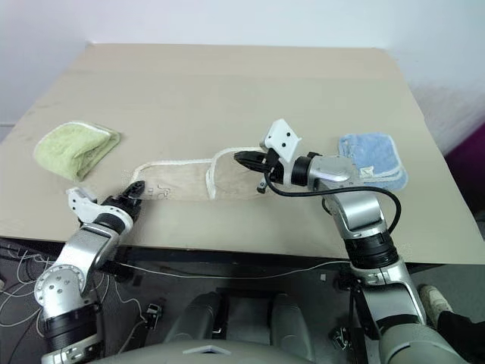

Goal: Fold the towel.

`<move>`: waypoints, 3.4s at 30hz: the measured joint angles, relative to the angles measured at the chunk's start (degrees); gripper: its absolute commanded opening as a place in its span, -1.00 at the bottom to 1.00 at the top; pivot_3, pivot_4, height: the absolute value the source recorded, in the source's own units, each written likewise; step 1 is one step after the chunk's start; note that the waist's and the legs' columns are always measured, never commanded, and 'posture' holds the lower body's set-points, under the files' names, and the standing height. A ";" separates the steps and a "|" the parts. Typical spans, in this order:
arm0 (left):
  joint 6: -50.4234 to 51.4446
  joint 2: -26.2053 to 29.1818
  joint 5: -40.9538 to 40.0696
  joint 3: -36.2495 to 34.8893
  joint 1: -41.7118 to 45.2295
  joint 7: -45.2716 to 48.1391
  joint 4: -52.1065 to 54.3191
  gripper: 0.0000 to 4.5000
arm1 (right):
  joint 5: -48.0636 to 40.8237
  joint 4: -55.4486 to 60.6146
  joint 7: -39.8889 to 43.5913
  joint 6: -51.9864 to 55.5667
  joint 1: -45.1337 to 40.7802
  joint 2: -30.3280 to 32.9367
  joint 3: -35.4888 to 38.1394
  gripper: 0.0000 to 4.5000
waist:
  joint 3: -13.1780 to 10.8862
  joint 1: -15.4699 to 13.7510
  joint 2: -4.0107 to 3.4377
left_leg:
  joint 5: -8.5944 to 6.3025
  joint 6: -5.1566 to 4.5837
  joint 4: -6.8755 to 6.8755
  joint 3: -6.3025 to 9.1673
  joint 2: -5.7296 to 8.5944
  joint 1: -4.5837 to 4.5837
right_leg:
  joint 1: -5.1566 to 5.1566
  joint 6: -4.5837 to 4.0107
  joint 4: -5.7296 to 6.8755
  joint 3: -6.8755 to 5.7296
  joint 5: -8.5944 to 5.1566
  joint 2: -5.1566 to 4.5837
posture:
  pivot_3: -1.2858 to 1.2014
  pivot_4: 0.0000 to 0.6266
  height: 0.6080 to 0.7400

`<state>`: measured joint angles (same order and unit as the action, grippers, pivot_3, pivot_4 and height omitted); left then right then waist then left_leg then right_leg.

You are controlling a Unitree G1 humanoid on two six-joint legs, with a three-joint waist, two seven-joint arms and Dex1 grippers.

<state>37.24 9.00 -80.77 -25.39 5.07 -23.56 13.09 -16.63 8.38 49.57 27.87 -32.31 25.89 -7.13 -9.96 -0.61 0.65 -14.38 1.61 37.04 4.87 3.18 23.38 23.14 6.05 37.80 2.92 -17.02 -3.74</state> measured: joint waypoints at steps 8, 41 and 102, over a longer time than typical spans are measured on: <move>-0.30 2.02 -0.06 -0.69 0.55 2.45 -1.83 -0.96 | -0.51 0.95 -1.41 0.56 0.35 0.28 0.69 -1.00 | 0.00 0.10 0.00 | 0.00 0.00 -0.02 -0.01 -0.03 0.00 | 0.02 0.00 0.00 0.01 0.00 0.02 | 0.03 -0.52 1.00; -1.66 24.33 53.85 40.70 16.39 48.55 4.61 -0.96 | -0.35 2.39 -6.90 0.84 5.14 3.35 3.01 -1.00 | -0.05 1.37 0.01 | 0.00 -0.01 -0.28 -0.03 -0.07 0.04 | 0.06 0.00 -0.24 0.04 0.01 0.01 | 0.03 -0.52 1.00; -16.21 22.80 51.52 8.50 8.59 61.62 -11.07 -1.00 | -10.29 -4.59 -10.09 17.79 4.11 -9.31 6.97 0.16 | -0.02 1.67 -0.04 | 0.01 0.02 -0.23 -0.02 -0.10 0.06 | 0.19 0.03 -0.07 0.06 0.04 -0.04 | 0.03 -0.52 1.00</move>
<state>21.03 31.80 -29.26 -16.89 13.66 38.06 2.02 -26.92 3.79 39.48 45.66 -28.21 16.58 -0.16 -9.98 1.06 0.62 -14.37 1.63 36.81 4.86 3.08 23.44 23.33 6.07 37.72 2.98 -16.98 -3.78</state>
